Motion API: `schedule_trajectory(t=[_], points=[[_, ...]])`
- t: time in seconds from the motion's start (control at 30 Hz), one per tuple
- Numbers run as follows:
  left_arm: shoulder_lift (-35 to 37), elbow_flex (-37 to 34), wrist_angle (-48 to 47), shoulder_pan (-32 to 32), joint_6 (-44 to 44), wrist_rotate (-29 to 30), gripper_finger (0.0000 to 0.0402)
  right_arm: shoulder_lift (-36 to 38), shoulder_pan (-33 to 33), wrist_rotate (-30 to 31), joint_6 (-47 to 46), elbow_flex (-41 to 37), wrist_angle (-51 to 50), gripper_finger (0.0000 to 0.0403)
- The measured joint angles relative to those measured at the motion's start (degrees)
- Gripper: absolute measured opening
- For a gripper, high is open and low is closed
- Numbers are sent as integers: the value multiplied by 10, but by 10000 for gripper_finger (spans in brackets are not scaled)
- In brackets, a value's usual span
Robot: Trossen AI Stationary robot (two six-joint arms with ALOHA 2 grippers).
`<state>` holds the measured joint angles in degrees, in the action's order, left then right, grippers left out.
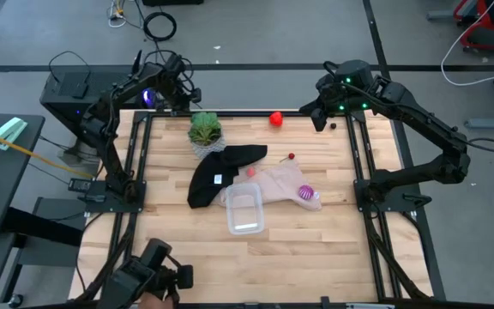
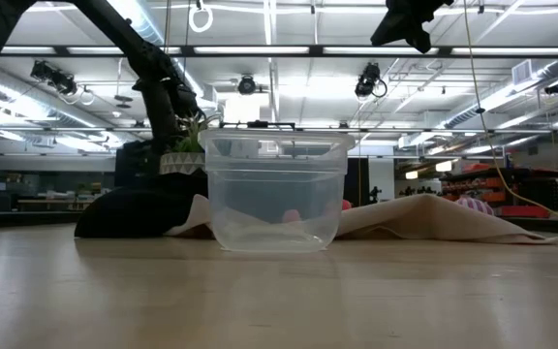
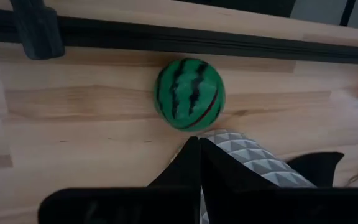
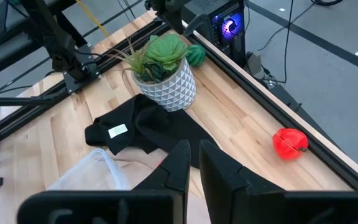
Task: Pick and placing Produce into tupperware
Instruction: Put the watermelon into the transparent container
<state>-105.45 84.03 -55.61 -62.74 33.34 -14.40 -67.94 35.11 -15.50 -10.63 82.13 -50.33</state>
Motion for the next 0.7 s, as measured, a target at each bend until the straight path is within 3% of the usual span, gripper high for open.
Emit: schedule_trajectory(t=[0.5, 0.7], points=[[-2, 0, 28, 2, 18, -56, 27, 0, 0, 0, -15, 0, 0, 42], [-2, 0, 47, 8, -6, -65, 68, 0, 0, -5, -32, 0, 0, 42]])
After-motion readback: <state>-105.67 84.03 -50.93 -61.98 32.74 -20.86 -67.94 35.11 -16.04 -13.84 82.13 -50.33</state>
